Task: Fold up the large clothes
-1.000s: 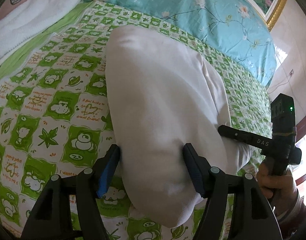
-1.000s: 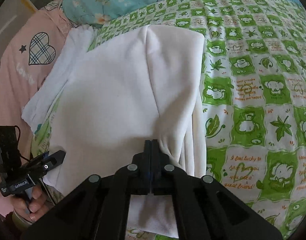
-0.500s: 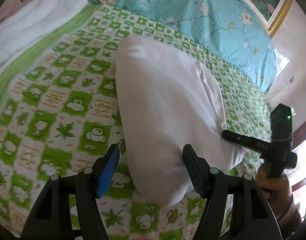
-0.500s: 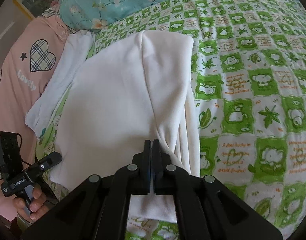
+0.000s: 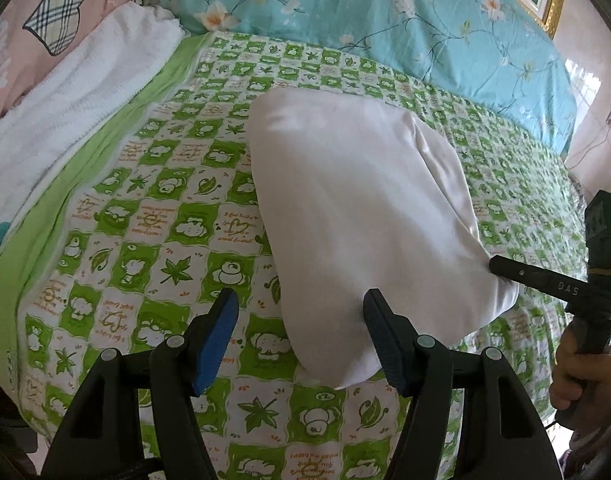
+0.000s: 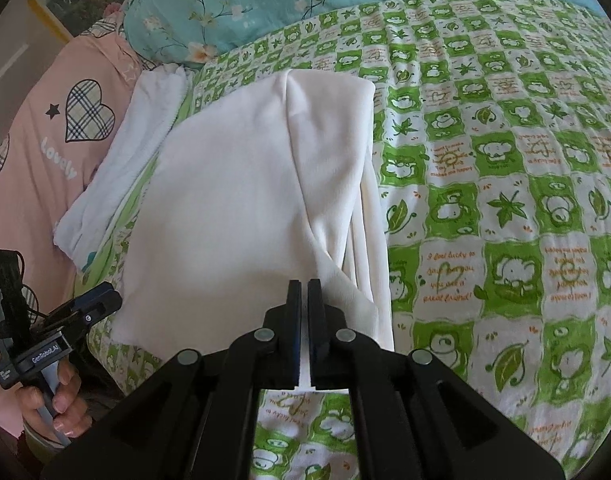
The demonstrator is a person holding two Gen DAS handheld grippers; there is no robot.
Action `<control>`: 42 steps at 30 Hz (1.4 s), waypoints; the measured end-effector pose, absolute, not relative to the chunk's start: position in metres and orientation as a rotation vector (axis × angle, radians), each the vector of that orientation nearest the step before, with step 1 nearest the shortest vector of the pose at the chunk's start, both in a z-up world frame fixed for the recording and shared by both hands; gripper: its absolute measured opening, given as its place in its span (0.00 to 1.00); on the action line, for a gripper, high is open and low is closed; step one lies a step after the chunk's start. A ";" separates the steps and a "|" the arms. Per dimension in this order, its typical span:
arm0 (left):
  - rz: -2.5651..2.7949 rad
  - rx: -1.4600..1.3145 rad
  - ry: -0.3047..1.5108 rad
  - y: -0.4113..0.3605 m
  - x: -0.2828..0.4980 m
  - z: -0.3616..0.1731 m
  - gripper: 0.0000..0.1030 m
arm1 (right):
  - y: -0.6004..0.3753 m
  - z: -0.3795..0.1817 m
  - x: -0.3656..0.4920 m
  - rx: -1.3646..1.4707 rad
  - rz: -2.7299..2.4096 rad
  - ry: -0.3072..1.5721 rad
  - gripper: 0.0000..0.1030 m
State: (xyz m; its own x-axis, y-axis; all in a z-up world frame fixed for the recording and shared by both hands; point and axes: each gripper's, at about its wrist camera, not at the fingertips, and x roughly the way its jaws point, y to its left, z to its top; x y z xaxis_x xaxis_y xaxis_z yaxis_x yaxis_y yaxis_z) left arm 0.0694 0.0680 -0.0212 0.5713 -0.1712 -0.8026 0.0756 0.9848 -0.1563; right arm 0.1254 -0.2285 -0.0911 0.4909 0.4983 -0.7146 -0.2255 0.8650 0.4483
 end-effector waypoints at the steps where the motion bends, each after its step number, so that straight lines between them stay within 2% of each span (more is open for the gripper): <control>1: -0.141 -0.106 0.953 0.069 0.068 -0.021 0.63 | -0.229 -0.090 0.124 0.314 0.448 0.962 0.02; 11: -0.135 -0.102 0.948 0.071 0.063 -0.016 0.65 | -0.229 -0.087 0.112 0.326 0.431 0.960 0.05; 13: -0.134 -0.098 0.945 0.070 0.062 -0.014 0.66 | -0.229 -0.086 0.111 0.330 0.429 0.958 0.15; 15: -0.138 -0.100 0.944 0.071 0.063 -0.014 0.67 | -0.228 -0.085 0.109 0.336 0.428 0.950 0.32; 17: -0.142 -0.109 0.942 0.073 0.067 -0.014 0.68 | -0.227 -0.082 0.111 0.331 0.433 0.935 0.33; 24: -0.131 -0.148 0.941 0.080 0.093 -0.016 0.68 | -0.234 -0.077 0.151 0.329 0.378 0.902 0.33; 30: -0.151 -0.181 0.974 0.077 0.116 -0.033 0.69 | -0.240 -0.097 0.210 0.379 0.335 0.945 0.33; 31: -0.177 -0.186 0.989 0.075 0.121 -0.039 0.69 | -0.238 -0.100 0.215 0.383 0.342 0.953 0.30; 32: -0.188 -0.187 0.994 0.073 0.122 -0.040 0.68 | -0.234 -0.102 0.220 0.377 0.357 0.961 0.09; 33: -0.204 -0.183 0.993 0.070 0.125 -0.041 0.67 | -0.232 -0.101 0.221 0.365 0.349 0.955 0.05; 37: -0.231 -0.177 0.995 0.059 0.132 -0.047 0.66 | -0.233 -0.089 0.219 0.343 0.336 0.906 0.04; 42: -0.214 -0.164 1.002 0.051 0.134 -0.047 0.66 | -0.229 -0.104 0.222 0.307 0.318 0.954 0.06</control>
